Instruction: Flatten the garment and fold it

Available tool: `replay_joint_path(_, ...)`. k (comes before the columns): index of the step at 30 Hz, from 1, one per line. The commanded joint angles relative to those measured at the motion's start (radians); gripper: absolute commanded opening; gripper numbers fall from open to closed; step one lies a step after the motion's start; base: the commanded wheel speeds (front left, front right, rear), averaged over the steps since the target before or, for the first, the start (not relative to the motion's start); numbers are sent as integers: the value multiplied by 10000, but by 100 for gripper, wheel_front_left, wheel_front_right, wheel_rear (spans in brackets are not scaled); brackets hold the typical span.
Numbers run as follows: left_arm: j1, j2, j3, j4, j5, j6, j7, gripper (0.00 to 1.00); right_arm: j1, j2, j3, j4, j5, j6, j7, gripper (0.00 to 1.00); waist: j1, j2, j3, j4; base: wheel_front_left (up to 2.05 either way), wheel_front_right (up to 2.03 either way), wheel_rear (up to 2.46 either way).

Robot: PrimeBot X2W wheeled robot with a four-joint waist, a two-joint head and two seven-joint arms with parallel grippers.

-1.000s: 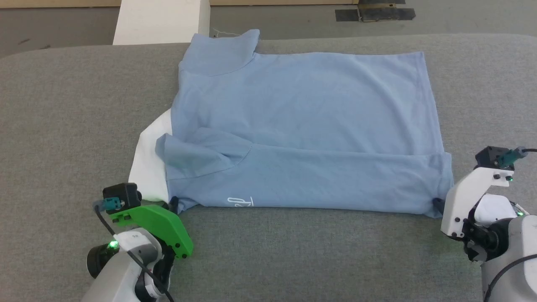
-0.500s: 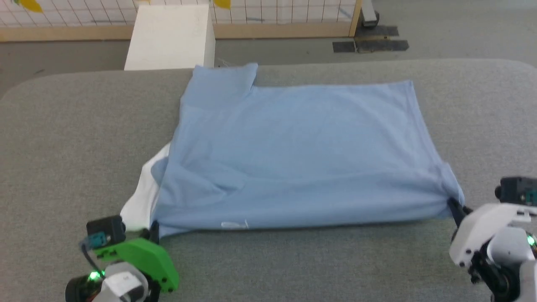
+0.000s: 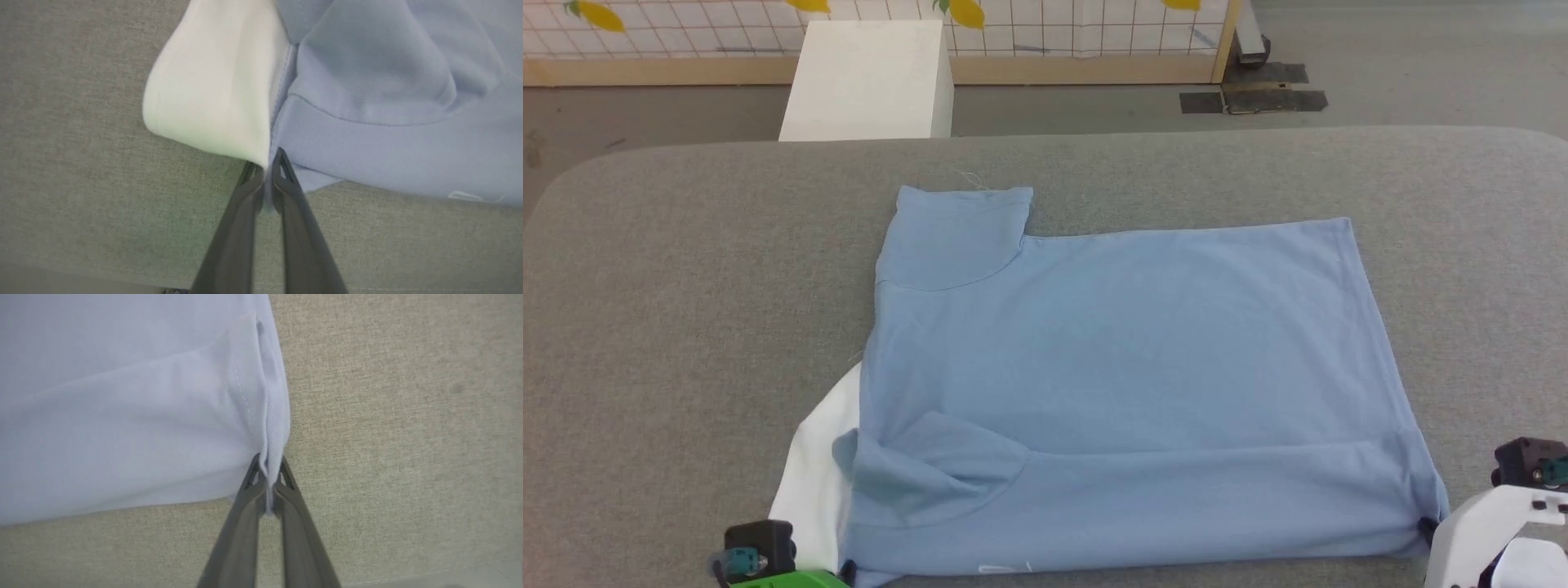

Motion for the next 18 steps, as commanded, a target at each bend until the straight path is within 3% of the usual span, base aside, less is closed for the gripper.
replay_joint_path(1, -13, 0, -49, 158, -39, -73, -16, 0, 102, -24, -27, 148, -21, -19, -25, 0, 0, 0, 83, 88, 0, 0, 0)
replay_joint_path(5, -293, -301, -234, 649, -144, -424, -135, 0, 95, -24, 0, 755, 74, -19, -348, 0, 0, 0, 107, 180, 0, 0, 0)
replay_joint_path(6, -390, -548, -195, 918, -246, -592, -442, 100, 101, -24, -8, 1008, 229, -19, -787, 98, 0, 0, 31, 211, 0, 0, 0)
replay_joint_path(10, -275, -659, 111, 810, -527, -736, -800, 100, 265, -24, -44, 1005, 527, -19, -1599, 100, 0, 0, -125, 202, 0, 0, 0)
replay_joint_path(18, -524, -89, 821, -252, 31, -748, -1939, 100, 193, -24, 287, -25, 526, -19, -4541, 100, 0, 0, -188, 50, 0, 0, 0)
